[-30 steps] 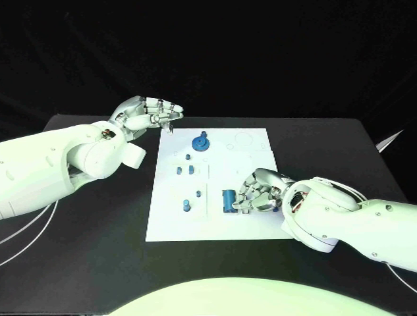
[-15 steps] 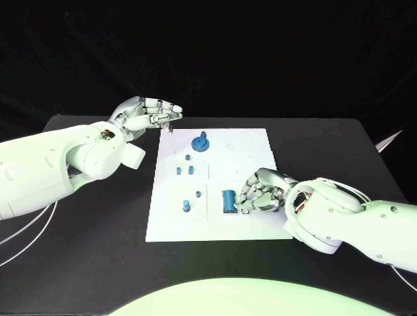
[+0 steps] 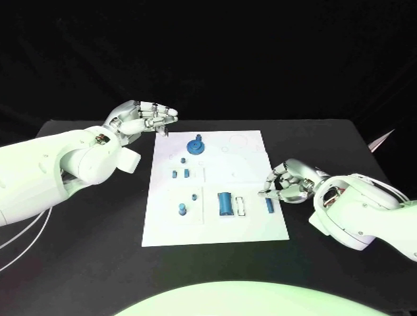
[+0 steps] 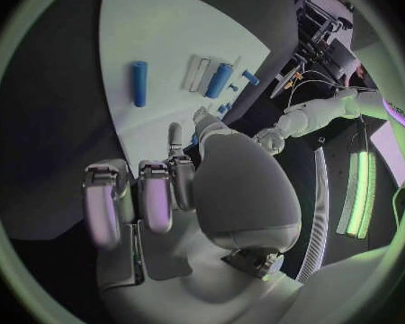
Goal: Assemble the parts on the task board
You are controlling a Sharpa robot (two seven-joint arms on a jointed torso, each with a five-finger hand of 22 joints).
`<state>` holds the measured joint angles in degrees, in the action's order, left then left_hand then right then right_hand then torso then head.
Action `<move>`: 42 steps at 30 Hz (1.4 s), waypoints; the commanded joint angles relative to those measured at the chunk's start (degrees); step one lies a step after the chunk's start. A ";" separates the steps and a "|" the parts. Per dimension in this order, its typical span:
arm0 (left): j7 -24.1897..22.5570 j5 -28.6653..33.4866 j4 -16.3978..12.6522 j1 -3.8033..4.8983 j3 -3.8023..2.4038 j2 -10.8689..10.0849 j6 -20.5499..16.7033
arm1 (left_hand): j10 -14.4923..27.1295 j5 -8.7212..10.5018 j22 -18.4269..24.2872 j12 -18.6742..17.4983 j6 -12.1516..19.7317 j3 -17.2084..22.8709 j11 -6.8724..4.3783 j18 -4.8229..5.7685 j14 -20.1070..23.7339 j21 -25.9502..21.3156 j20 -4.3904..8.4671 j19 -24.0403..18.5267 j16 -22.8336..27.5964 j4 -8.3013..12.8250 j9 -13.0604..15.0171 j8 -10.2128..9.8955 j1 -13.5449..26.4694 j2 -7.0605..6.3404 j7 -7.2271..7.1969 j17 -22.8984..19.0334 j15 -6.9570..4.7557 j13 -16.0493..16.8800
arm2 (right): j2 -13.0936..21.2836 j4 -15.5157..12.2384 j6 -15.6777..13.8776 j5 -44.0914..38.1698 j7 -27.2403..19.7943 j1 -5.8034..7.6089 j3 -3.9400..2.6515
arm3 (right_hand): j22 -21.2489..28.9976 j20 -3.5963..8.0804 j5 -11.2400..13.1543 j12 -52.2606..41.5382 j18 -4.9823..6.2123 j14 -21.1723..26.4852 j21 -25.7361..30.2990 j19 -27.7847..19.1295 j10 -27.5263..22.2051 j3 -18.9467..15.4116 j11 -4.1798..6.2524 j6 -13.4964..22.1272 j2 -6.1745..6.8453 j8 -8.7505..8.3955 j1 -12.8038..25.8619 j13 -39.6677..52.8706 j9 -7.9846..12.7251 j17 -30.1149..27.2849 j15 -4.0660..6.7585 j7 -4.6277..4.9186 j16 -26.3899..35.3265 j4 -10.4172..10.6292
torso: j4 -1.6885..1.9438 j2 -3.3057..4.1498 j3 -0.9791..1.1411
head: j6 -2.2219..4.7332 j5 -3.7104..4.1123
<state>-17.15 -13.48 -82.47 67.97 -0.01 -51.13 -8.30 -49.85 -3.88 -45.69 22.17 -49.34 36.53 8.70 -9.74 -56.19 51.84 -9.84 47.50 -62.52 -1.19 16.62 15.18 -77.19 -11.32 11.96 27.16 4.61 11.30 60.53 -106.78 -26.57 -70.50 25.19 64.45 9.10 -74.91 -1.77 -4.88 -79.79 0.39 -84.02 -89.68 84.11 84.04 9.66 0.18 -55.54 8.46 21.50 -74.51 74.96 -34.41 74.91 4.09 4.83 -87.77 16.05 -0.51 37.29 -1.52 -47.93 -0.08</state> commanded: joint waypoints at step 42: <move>-0.58 0.33 -0.18 0.01 -0.01 -0.09 0.76 | 0.30 -0.15 0.23 0.59 0.62 -0.20 0.00 -0.79 0.43 -0.44 -0.30 0.13 -0.44 -0.37 -0.07 0.45 0.38 -0.12 -0.03 -0.08 -0.08 -0.07 | -2.99 5.30 7.35 -12.12 7.06 -4.96 0.51 | -15.09 -0.19 0.17 0.62 -0.39 -4.89 -0.32 5.89 1.35 1.20 0.34 -2.54 1.42 -0.02 -1.95 8.93 -0.63 9.61 0.10 -1.03 -0.10 -1.06 | 0.17 0.09 -0.04 | -0.37 0.10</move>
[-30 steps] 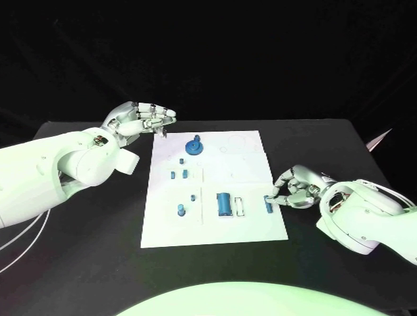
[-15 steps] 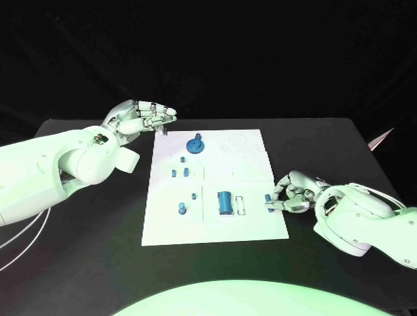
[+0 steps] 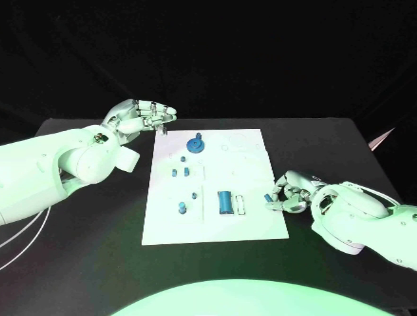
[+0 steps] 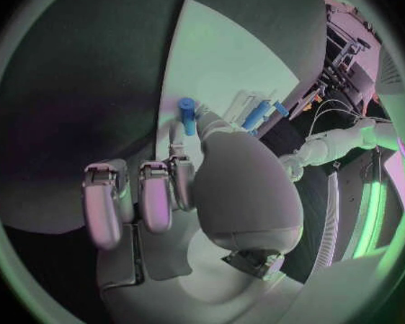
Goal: Assemble the parts on the task board
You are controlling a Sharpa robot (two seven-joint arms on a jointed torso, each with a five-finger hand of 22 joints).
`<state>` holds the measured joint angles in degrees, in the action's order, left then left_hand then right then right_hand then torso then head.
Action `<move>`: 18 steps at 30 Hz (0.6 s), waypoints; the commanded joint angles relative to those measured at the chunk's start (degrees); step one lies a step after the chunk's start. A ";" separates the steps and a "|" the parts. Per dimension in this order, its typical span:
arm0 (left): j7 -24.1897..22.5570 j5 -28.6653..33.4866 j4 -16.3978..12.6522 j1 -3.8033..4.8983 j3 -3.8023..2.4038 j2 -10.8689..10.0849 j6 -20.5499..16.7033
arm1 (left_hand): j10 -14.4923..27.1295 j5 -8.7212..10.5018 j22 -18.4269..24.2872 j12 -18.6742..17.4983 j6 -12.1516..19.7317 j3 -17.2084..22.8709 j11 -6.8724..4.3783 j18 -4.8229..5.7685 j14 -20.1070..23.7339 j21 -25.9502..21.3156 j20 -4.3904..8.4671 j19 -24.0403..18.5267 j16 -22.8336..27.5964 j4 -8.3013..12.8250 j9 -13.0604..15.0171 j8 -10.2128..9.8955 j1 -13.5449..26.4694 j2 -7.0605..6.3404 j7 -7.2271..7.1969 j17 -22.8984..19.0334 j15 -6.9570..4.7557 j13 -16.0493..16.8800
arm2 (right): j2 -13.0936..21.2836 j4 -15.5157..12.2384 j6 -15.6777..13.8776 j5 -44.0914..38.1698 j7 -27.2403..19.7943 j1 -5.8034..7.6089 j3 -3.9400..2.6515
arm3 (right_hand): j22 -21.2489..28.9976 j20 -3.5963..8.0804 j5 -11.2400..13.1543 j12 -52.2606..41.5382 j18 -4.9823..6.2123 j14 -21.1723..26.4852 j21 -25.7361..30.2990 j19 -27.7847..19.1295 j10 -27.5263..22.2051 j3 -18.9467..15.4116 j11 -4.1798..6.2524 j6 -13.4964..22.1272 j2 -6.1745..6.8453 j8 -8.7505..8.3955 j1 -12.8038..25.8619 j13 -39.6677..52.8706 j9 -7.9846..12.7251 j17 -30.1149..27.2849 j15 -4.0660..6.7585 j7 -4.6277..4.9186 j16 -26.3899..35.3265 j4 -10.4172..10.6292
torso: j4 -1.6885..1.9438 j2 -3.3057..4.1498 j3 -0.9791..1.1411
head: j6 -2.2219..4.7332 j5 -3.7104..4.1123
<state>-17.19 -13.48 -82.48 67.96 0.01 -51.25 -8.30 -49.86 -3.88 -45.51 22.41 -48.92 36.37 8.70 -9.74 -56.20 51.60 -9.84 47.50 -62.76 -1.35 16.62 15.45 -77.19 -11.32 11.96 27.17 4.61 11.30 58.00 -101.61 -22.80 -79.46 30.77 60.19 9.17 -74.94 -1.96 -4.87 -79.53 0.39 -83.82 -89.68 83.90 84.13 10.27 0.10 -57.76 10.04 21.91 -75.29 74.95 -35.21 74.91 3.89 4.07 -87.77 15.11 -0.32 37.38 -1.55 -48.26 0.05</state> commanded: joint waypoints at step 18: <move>-0.44 0.32 -0.26 0.03 -0.03 -0.16 0.71 | 0.37 -0.15 0.11 0.42 0.21 -0.04 0.00 -0.79 0.47 -0.28 -0.30 0.16 -0.23 -0.24 -0.07 0.23 0.35 -0.08 -0.04 -0.08 -0.08 -0.08 | -0.15 -1.86 -2.34 -2.59 3.17 -0.77 0.36 | -15.06 0.54 0.06 0.31 -0.39 -5.15 -0.32 6.10 1.41 9.53 1.08 -1.11 -3.02 -1.00 -4.89 9.11 0.48 9.85 0.86 -0.94 -0.16 -2.06 | -0.07 -0.08 -0.02 | 0.16 -0.03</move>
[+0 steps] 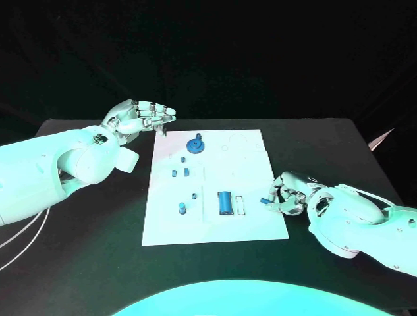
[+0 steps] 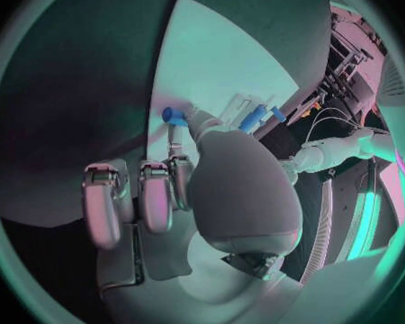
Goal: Assemble the parts on the task board
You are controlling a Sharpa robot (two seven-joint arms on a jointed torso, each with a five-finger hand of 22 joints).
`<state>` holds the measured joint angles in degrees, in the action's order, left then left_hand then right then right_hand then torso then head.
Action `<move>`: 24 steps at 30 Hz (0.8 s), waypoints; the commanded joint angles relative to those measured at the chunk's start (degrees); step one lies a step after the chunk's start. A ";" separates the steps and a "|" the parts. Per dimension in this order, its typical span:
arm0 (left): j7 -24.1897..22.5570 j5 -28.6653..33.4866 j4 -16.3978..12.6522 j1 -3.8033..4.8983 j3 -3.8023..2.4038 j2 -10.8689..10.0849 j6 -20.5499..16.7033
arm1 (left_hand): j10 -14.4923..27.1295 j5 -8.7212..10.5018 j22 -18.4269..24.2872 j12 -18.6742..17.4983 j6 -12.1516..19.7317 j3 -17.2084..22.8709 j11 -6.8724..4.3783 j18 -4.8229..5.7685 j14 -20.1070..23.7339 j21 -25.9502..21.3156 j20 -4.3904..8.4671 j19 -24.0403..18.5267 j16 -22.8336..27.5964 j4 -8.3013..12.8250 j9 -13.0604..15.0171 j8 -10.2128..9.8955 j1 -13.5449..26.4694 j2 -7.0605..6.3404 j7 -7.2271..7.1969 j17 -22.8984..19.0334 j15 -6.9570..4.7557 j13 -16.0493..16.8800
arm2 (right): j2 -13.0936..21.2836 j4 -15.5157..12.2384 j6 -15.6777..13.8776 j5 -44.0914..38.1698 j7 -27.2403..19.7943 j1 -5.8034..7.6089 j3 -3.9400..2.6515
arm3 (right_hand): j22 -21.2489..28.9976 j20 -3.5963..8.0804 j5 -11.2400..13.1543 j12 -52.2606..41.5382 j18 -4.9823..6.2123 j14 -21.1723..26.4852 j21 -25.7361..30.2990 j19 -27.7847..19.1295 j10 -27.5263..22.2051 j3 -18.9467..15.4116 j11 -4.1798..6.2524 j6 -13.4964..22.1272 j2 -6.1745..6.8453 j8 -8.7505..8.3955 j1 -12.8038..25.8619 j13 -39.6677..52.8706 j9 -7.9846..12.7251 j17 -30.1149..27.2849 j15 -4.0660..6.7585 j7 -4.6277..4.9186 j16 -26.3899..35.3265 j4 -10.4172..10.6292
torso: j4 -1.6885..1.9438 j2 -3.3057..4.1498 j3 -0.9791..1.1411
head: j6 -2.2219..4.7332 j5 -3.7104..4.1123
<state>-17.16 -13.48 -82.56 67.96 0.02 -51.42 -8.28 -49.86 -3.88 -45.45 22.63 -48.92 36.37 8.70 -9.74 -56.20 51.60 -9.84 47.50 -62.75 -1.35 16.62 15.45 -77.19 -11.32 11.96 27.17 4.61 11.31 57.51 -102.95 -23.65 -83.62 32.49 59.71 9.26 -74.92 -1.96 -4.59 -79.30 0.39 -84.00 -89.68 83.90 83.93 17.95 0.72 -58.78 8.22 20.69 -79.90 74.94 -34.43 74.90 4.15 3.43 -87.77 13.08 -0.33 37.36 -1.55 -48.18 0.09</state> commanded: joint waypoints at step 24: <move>-0.63 0.30 -0.30 0.03 -0.03 0.14 0.64 | 0.48 -0.17 0.12 0.38 0.19 0.14 -0.02 -0.82 0.58 -0.39 -0.25 0.28 -0.30 0.06 -0.05 0.40 -0.21 0.03 -0.06 -0.09 -0.13 -0.10 | -3.57 -3.44 -3.21 20.67 -0.59 1.86 0.10 | -15.08 0.41 0.24 -0.11 -0.39 -4.99 -0.32 6.10 1.95 9.67 0.14 0.32 0.71 0.95 9.58 9.40 -1.90 9.90 0.37 0.02 -0.15 -1.28 | 0.06 0.02 -0.01 | -0.03 -0.07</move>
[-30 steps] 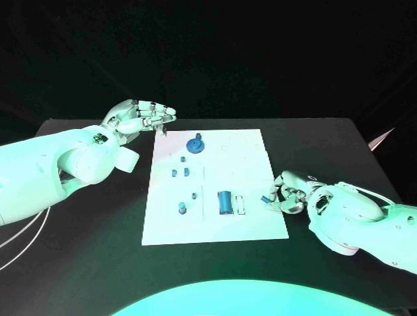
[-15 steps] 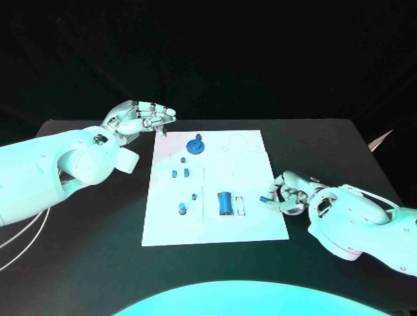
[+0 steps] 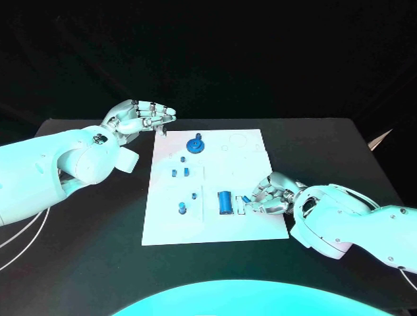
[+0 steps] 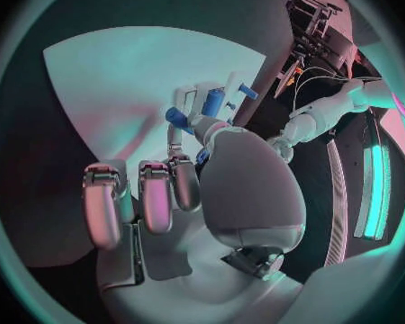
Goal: Assemble the parts on the task board
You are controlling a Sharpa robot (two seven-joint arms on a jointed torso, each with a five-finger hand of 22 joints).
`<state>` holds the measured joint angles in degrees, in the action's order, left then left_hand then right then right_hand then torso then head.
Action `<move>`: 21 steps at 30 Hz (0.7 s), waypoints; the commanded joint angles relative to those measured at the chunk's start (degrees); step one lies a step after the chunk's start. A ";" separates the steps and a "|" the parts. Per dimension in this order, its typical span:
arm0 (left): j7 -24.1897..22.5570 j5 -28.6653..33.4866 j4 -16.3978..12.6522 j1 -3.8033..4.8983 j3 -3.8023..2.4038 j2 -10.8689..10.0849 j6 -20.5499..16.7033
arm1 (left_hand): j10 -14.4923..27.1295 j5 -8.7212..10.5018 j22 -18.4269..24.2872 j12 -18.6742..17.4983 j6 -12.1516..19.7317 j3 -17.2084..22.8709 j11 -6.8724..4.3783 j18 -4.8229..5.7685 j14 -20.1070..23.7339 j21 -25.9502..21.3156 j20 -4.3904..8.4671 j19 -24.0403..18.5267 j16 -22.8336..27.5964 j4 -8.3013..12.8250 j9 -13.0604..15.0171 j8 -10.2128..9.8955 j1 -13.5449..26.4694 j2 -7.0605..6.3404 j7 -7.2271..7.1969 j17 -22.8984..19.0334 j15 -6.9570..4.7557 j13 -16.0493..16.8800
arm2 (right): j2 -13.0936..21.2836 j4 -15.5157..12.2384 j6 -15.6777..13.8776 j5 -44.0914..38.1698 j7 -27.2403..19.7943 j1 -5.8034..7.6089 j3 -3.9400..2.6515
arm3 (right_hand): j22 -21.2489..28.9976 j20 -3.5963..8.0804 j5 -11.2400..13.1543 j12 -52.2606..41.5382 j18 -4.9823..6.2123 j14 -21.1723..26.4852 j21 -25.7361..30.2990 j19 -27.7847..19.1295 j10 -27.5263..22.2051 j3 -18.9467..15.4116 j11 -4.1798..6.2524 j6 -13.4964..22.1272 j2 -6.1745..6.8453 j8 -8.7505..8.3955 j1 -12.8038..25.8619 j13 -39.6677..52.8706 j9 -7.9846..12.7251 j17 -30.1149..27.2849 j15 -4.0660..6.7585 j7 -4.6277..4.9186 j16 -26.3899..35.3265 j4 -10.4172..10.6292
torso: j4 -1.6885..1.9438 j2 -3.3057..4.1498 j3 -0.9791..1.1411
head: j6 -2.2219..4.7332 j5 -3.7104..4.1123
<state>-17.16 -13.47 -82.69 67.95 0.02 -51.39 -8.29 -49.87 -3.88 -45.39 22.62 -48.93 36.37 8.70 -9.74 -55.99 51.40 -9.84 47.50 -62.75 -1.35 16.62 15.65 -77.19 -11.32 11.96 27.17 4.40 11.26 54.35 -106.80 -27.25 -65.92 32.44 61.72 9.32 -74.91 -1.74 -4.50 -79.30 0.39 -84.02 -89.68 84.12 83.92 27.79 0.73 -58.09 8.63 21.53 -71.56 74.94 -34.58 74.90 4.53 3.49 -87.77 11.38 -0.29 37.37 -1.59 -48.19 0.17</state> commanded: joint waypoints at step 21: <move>-0.52 0.30 -0.21 0.03 -0.03 0.15 0.75 | 0.48 -0.17 0.07 0.39 0.19 0.14 -0.02 -0.82 0.37 -0.20 -0.25 0.28 -0.30 0.06 -0.04 0.20 -0.21 0.03 -0.06 -0.09 0.08 -0.05 | -4.22 4.05 2.00 2.58 0.58 -0.95 0.09 | -15.09 0.40 0.20 -0.44 -0.39 -5.00 -0.32 5.88 2.26 -1.93 0.56 -1.96 0.76 1.45 6.94 9.63 -2.57 10.06 0.32 -0.59 -0.21 1.96 | -0.04 0.00 0.07 | -0.19 -0.24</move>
<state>-17.17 -13.47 -82.74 67.96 0.02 -51.36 -8.29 -49.87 -3.88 -45.40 22.74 -48.93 36.37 8.70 -9.74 -55.99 51.40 -9.84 47.50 -62.75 -1.35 16.62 15.65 -77.19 -11.32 11.96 27.17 4.40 11.26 50.28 -102.80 -26.58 -63.11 32.83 60.91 9.38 -74.94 -1.75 -4.57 -79.53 0.39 -84.03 -89.68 84.12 84.14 26.18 0.93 -59.91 9.48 22.85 -65.14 74.94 -37.25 74.94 4.52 2.74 -87.77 13.29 -0.30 37.40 -1.53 -48.39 -0.14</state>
